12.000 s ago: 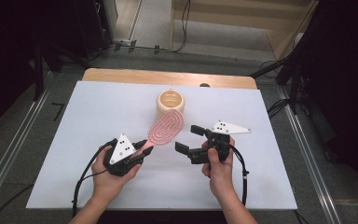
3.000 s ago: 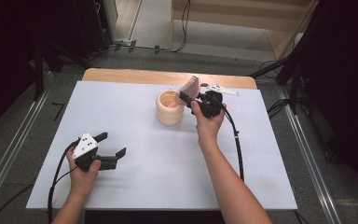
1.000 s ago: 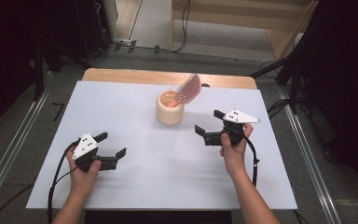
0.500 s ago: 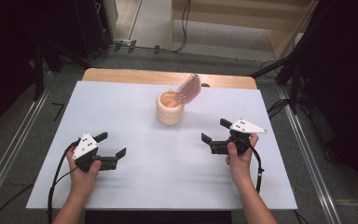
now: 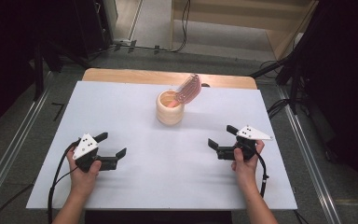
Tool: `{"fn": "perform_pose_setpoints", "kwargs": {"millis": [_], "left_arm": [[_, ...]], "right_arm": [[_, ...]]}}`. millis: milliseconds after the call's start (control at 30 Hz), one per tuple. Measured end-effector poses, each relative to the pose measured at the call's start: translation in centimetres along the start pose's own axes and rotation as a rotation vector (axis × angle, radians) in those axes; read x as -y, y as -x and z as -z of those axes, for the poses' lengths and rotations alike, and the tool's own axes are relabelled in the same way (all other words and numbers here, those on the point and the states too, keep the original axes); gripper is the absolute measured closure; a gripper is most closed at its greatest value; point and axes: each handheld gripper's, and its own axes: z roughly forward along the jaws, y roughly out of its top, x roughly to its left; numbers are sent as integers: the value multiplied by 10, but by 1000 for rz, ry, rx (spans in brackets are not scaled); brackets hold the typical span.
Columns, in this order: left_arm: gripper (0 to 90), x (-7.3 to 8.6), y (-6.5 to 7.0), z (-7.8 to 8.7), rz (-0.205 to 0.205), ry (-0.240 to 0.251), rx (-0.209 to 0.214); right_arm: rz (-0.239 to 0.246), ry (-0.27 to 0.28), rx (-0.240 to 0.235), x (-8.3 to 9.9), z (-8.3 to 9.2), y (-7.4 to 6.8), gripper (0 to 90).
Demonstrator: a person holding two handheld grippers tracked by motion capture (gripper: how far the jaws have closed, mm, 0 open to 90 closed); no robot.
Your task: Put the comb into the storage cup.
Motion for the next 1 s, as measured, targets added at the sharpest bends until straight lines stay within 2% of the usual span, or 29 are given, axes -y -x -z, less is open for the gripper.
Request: {"fn": "perform_pose_setpoints", "kwargs": {"millis": [333, 833, 1000], "left_arm": [[68, 0, 0, 0, 1, 0, 1], [68, 0, 0, 0, 1, -3, 0], [69, 0, 0, -1, 3, -5, 0]], "right_arm": [[7, -20, 2, 7, 0, 0, 0], [-1, -31, 28, 18, 6, 10, 0], [-3, -51, 32, 22, 6, 13, 0]]}}
